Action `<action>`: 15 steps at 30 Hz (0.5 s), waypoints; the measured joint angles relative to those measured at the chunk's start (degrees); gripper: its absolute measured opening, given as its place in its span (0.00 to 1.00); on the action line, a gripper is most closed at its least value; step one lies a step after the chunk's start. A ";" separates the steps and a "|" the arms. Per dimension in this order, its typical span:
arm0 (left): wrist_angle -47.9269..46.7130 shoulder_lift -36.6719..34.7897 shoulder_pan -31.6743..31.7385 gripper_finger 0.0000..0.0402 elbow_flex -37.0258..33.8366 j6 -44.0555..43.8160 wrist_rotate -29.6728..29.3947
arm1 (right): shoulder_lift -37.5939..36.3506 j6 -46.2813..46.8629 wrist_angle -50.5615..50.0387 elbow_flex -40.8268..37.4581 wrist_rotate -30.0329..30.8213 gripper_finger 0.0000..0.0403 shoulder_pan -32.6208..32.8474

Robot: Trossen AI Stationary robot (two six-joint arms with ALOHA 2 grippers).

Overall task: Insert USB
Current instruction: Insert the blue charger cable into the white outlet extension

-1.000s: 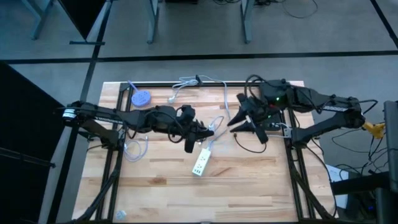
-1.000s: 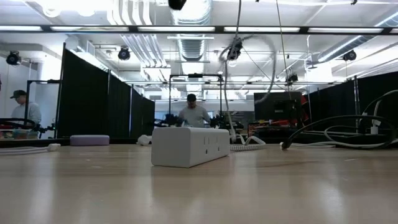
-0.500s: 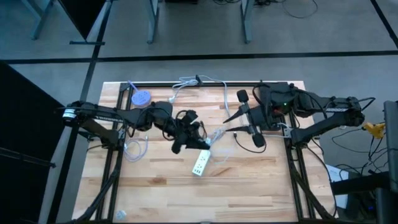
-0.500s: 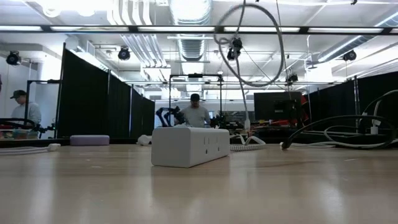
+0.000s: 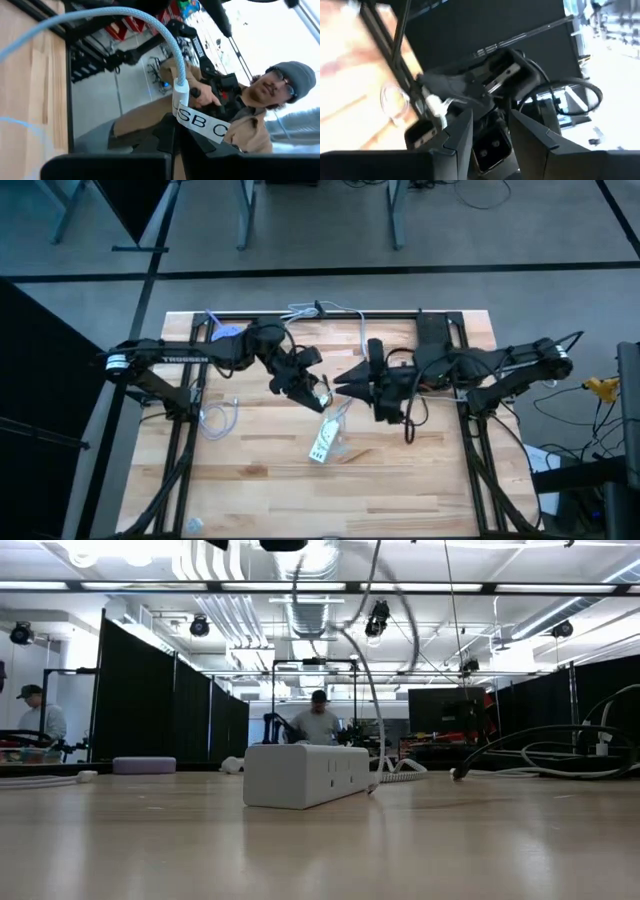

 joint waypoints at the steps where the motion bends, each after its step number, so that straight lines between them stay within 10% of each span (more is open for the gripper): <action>1: -0.01 0.06 0.10 0.00 0.00 -0.44 0.80 | 0.43 -1.16 -0.38 -0.01 0.74 0.26 0.02; 15: -0.53 -0.04 0.10 0.00 0.00 -3.94 8.30 | 4.62 -17.49 -2.37 0.02 -2.74 0.28 0.44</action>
